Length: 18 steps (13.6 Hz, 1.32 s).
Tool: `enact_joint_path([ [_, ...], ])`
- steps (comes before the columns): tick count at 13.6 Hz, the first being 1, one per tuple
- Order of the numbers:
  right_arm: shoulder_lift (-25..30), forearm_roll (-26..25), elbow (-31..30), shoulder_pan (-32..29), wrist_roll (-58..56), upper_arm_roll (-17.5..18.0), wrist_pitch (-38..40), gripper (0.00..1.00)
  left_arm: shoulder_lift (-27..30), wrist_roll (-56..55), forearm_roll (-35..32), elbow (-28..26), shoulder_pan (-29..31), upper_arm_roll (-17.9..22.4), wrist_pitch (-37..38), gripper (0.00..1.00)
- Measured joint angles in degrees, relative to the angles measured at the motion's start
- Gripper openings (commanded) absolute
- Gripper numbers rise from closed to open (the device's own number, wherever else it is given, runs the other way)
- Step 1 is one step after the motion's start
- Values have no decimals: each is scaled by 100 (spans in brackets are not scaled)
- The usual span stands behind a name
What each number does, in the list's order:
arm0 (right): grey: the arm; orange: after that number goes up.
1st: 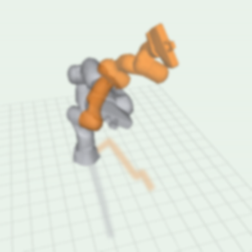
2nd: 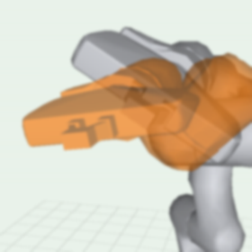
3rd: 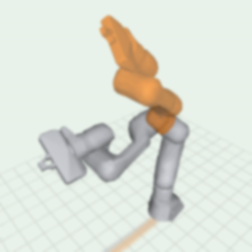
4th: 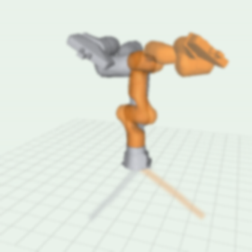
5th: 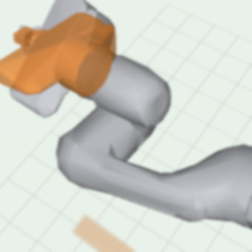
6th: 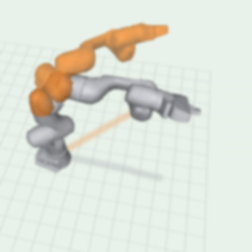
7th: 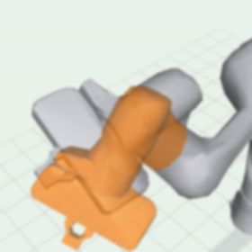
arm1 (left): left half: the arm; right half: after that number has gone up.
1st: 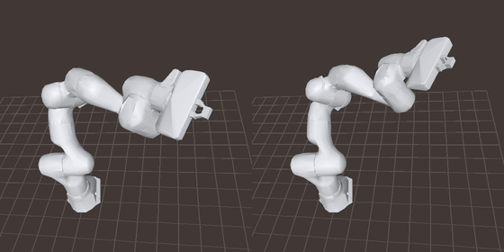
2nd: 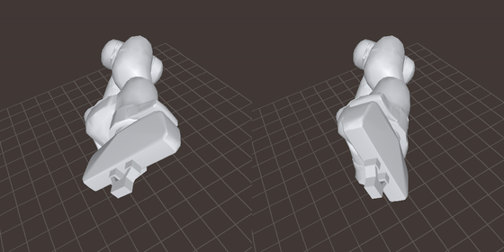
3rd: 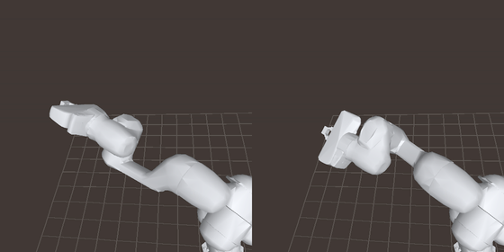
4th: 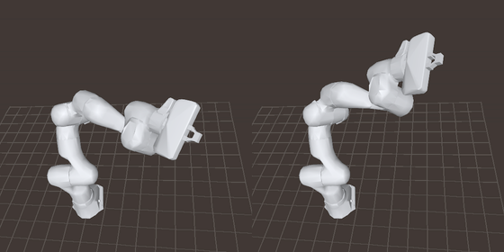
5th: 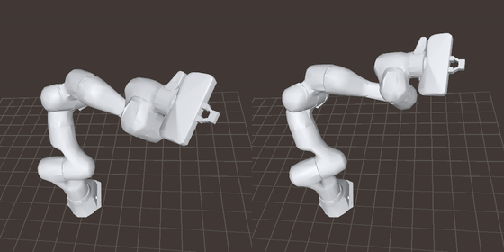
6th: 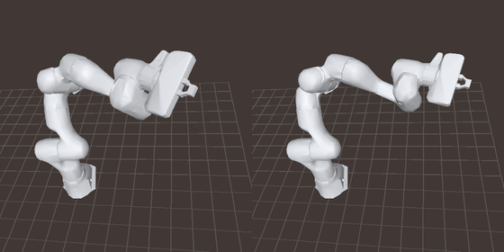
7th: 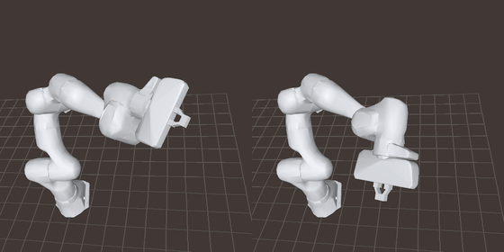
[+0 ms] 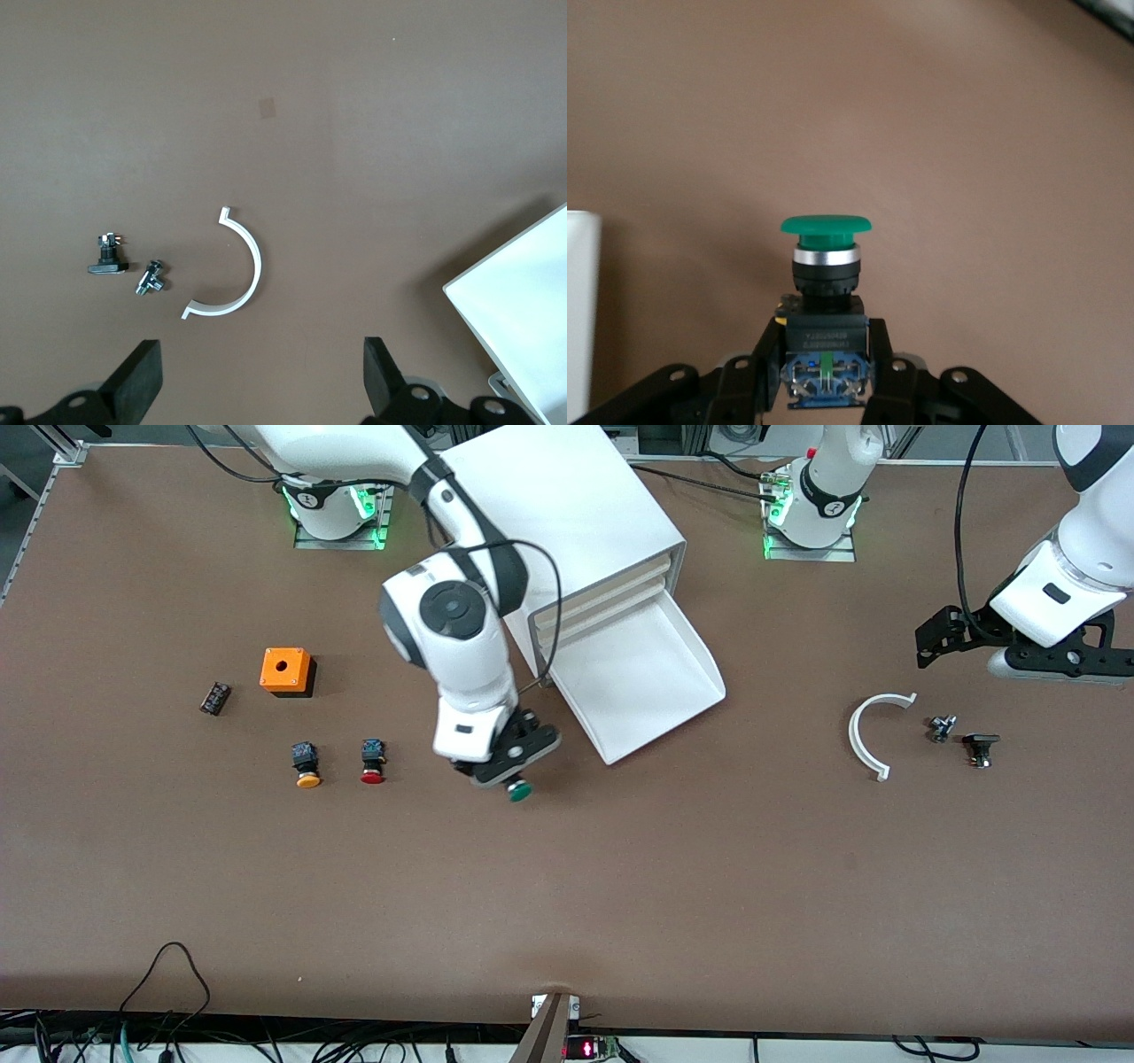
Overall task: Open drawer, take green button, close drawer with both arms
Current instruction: 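Lift the green button out of the drawer with the right gripper, then place the green button beside the red button and open the right gripper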
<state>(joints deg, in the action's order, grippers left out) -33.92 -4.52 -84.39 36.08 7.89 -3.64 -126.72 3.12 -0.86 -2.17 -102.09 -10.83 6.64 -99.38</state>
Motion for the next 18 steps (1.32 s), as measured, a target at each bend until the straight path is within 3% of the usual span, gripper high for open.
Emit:
enact_joint_path([
  [8,132,33,-1516,-553,1696,-8,-108,31,0,-4,0,1,0,0,42,100],
  [12,135,35,-2309,-742,1749,-9,-1033,31,0,-4,0,1,0,0,45,100],
  [13,135,35,-2473,-744,1795,-8,-1246,39,0,-4,0,2,0,-1,45,100],
  [14,136,35,-2586,-743,1833,-4,-1410,82,0,-4,0,3,0,-5,45,100],
  [15,151,35,-2625,-743,1880,-3,-1471,100,0,-4,0,3,0,-9,46,100],
  [18,288,35,-2547,-743,2129,6,-1433,100,0,-4,0,7,0,-12,46,100],
])
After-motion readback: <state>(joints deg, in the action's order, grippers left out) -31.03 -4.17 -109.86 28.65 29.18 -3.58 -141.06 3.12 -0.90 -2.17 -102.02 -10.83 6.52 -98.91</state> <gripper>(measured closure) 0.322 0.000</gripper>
